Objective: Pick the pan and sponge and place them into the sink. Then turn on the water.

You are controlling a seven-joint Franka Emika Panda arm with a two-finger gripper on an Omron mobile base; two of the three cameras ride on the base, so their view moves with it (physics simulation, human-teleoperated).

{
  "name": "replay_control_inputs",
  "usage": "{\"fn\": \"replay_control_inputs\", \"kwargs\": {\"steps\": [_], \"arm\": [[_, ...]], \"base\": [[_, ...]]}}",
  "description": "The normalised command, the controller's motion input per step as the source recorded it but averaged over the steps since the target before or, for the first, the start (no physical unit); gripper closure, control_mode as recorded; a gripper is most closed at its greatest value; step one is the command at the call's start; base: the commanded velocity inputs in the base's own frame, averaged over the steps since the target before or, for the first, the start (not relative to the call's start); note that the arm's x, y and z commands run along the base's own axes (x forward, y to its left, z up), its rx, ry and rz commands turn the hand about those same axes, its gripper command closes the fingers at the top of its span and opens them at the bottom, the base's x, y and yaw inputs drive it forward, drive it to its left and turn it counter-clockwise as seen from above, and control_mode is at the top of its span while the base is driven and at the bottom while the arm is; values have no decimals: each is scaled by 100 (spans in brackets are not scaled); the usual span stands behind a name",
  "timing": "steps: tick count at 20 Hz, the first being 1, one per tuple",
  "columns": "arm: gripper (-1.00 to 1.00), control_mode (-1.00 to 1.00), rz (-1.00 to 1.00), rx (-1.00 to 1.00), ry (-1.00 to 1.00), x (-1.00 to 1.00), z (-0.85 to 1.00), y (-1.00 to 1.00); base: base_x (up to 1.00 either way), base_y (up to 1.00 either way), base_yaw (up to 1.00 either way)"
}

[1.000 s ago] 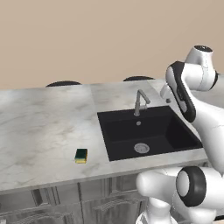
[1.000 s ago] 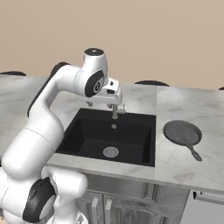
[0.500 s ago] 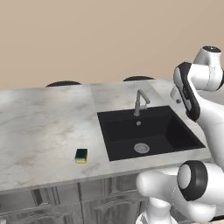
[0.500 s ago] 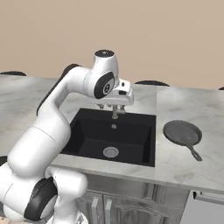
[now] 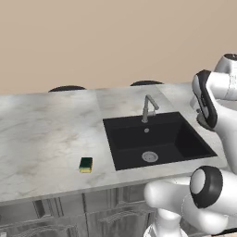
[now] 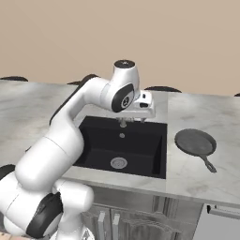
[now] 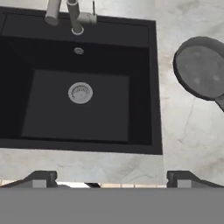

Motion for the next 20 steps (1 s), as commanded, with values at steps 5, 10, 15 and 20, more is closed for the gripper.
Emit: {"fn": "replay_control_inputs", "kwargs": {"steps": [5, 10, 15, 20], "arm": [[-100, -100, 1, 0, 0, 0, -16, -44], [-100, -100, 2, 0, 0, 0, -16, -48], [-100, -100, 3, 0, 0, 0, -13, -45], [-100, -100, 6, 0, 0, 0, -1, -42]], "base": [[0, 0, 0], [0, 0, 0], [0, 0, 0], [0, 0, 0]]}}
